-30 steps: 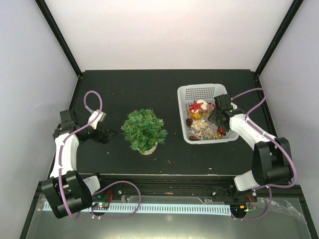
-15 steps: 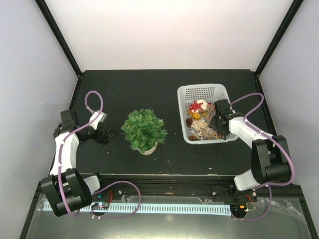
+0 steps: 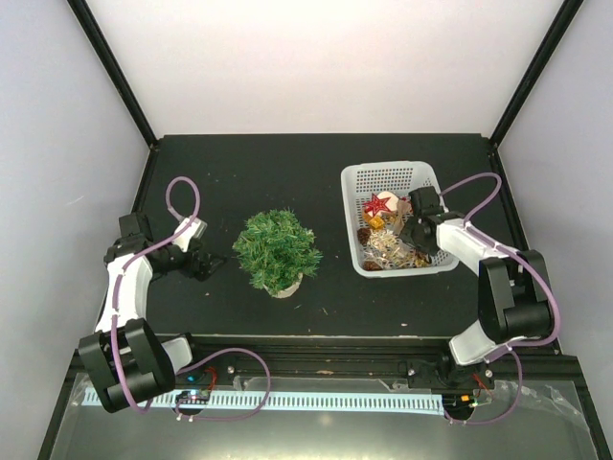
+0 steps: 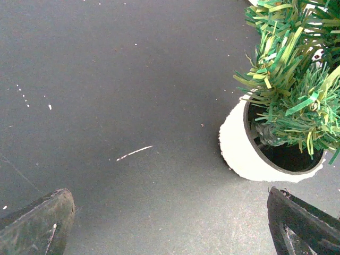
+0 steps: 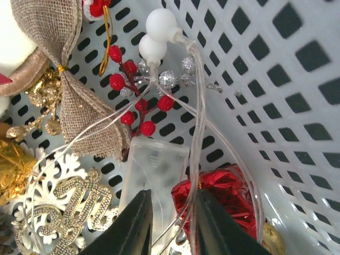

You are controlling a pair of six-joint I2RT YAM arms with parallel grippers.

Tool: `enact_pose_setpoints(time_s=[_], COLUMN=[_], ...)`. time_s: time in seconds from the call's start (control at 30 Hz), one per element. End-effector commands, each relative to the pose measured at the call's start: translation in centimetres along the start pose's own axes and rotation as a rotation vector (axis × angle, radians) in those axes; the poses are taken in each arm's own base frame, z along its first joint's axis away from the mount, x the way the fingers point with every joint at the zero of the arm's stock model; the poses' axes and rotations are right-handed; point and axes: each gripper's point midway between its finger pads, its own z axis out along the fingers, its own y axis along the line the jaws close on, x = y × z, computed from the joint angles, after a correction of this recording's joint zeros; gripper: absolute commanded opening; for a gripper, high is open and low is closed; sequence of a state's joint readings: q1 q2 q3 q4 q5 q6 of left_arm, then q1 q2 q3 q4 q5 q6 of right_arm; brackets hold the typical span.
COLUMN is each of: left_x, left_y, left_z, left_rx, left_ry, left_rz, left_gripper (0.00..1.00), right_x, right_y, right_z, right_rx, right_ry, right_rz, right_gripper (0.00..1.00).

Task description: Decorate the small christmas tree

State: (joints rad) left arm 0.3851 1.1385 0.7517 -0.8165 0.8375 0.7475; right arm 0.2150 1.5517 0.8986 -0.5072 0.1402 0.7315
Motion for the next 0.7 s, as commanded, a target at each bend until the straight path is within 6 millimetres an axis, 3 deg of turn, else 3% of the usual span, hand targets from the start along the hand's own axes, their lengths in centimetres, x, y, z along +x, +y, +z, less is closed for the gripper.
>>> enact_pose_setpoints(time_s=[0.0, 0.17, 0.5, 0.67], left_x=[0.0, 0.1, 0.3, 0.2], left_y=[-0.3, -0.3, -0.2, -0.2], left_z=[-0.2, -0.1, 0.0, 0.0], left_rx=[0.007, 0.007, 0.003, 0.006], left_ry=[-0.009, -0.008, -0.003, -0.007], left_rz=[0.032, 0.03, 0.029, 0.027], left_gripper=[0.99, 0.99, 0.99, 0.99], right_x=[-0.4, -1.4, -5.1, -5.1], right_y=[0.9, 1.9, 2.5, 2.2], right_z=[0.7, 0.3, -4.5, -5.2], right_rx=[-0.029, -0.054, -0.063, -0.059], right_ry=[0.007, -0.004, -0.142, -0.142], right_rz=[-0.003, -0.008, -0.046, -0.055], right_gripper=[0.21, 0.02, 0.01, 0.01])
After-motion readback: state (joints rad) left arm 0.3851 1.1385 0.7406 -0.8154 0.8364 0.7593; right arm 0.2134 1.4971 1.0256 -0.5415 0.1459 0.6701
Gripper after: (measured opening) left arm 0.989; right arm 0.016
